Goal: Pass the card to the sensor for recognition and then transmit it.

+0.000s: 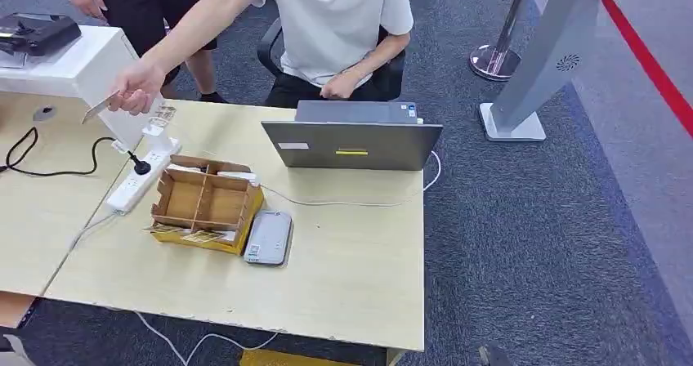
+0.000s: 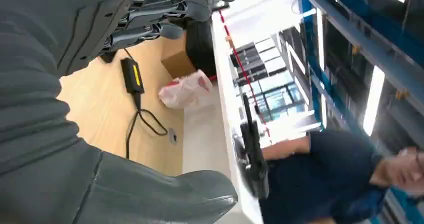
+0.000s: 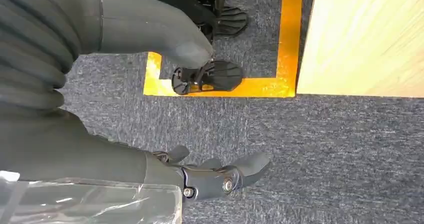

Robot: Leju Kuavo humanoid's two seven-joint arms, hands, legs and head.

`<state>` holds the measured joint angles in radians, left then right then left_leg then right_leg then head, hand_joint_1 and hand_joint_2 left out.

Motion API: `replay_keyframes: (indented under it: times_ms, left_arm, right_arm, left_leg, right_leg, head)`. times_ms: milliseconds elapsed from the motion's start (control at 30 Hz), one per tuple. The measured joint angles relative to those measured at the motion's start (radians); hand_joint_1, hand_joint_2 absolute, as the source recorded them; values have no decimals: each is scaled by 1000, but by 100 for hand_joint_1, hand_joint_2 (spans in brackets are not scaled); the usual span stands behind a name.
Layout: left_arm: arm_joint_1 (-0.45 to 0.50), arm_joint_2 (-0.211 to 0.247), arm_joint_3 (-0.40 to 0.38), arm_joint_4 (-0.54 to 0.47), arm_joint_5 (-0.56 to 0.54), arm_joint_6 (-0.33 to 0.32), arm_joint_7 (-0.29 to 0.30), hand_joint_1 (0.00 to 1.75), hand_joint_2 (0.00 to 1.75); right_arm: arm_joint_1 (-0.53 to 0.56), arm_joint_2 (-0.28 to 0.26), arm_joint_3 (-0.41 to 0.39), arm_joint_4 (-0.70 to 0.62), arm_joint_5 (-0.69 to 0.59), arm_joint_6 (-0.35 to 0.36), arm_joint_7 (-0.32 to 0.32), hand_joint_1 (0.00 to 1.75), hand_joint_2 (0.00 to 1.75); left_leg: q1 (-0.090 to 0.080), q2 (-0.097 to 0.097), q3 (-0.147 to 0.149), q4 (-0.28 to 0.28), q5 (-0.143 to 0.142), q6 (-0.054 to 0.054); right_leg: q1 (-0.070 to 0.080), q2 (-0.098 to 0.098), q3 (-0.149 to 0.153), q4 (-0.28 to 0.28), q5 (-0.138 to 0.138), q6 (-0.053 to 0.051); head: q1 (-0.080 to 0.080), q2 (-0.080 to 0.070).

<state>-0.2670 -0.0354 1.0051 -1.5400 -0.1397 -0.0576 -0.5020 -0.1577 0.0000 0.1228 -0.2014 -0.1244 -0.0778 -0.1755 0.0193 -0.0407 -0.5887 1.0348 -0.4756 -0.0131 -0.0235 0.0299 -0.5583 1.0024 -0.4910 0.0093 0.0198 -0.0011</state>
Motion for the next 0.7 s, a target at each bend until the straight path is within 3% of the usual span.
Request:
replay_keyframes:
  times_ms: [700]
  left_arm:
    - [-113,135,-470,36,-584,101,265,0,175]
  right_arm:
    - [-10,13,0,0,31,14,20,0,175]
  left_leg:
    - [0,1,0,0,1,0]
  right_leg:
    - [0,1,-1,0,1,-1]
  head:
    - [0,0]
